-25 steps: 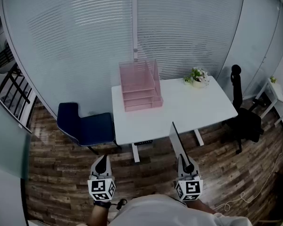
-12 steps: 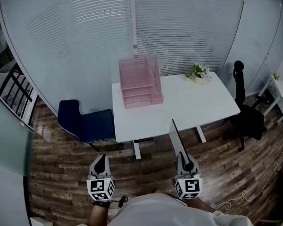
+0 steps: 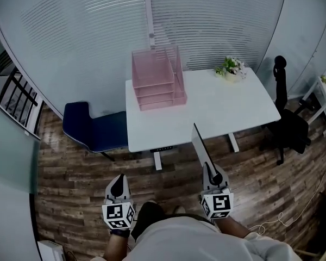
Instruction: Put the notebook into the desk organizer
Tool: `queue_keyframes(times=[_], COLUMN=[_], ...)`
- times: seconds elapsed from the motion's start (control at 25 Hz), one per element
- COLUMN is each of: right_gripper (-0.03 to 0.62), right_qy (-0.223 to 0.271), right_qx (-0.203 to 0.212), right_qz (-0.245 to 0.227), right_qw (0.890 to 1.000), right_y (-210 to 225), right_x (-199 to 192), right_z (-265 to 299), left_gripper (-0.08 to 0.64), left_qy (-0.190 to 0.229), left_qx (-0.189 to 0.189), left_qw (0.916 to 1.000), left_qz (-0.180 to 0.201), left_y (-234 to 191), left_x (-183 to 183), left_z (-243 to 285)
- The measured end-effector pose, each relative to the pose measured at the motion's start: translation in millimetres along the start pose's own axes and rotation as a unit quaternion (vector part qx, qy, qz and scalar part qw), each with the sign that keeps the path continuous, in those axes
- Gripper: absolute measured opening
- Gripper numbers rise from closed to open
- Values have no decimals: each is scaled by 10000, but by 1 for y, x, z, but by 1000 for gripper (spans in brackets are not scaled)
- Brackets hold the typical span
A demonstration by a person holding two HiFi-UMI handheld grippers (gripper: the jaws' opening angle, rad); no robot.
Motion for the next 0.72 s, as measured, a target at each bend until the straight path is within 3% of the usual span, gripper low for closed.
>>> queue_keyframes(times=[0.16,0.48,0.72], right_gripper=[23,23,23], right_qy=[-64,0,169], right_qx=[20,-69,-364], right_qz=[-39,-376,-855], right_qw=[10000,9993,9955], right_y=[2,-14,-20], right_x=[-2,22,67], right_z=[25,130,236], left_gripper=[8,8,8], left_qy=[-53,-39,110], left_qx=[33,-183,-483], left_qw=[10000,9993,9985], left_qz=[-45,-308,-231], left_y=[-11,-67,-126], left_x=[-6,-12,17], left_z=[13,101,184])
Point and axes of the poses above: the fingertips, and each gripper's own axes: z forward along the fingers, y to its right, x out of its top, the point moved 2 cm from there along -z, backward along the fingers, and after that the axes turned 5 degrees about z, right-handed, at the moved point
